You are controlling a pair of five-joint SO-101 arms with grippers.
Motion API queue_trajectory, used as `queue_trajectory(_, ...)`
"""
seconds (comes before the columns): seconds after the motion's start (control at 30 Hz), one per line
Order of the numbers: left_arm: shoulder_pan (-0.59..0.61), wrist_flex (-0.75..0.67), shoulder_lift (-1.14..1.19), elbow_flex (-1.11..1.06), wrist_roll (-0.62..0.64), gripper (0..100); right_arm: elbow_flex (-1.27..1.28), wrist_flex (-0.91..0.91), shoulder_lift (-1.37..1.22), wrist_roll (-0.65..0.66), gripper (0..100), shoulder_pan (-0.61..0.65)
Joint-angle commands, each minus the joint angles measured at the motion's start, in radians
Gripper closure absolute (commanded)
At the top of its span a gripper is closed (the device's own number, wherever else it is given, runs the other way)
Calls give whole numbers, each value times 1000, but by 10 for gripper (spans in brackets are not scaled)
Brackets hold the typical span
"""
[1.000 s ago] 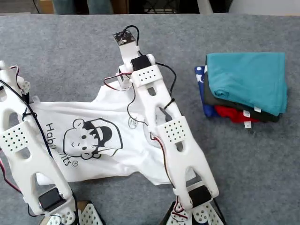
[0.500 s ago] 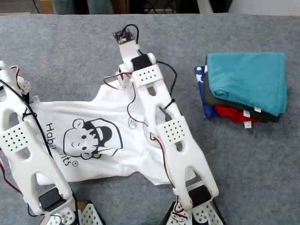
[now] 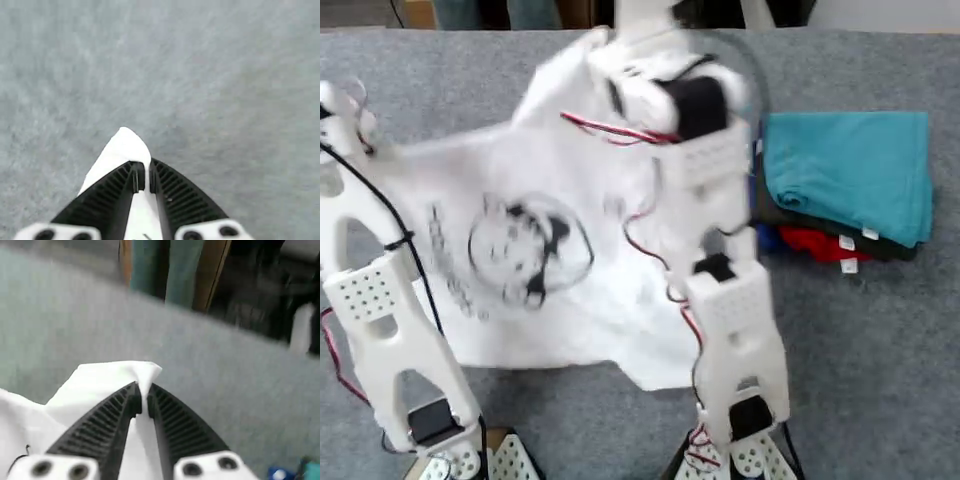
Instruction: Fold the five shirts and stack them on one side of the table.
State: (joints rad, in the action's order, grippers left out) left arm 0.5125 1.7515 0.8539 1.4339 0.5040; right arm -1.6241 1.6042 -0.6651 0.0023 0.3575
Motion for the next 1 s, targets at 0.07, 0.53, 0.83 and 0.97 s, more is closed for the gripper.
queue_trajectory(0.07,-35,9,-339,94,-68,972,-33,-140,335,2,985,-58)
queue_trajectory(0.53,-39,9,-991,10,-262,972,-28,-255,696,2,985,-87)
queue_trajectory(0.83,-45,-2,-1438,-704,-258,971,223,-265,716,9,985,-83)
queue_trajectory(0.97,-41,-166,-1490,-1133,-256,971,504,-351,697,9,985,-81)
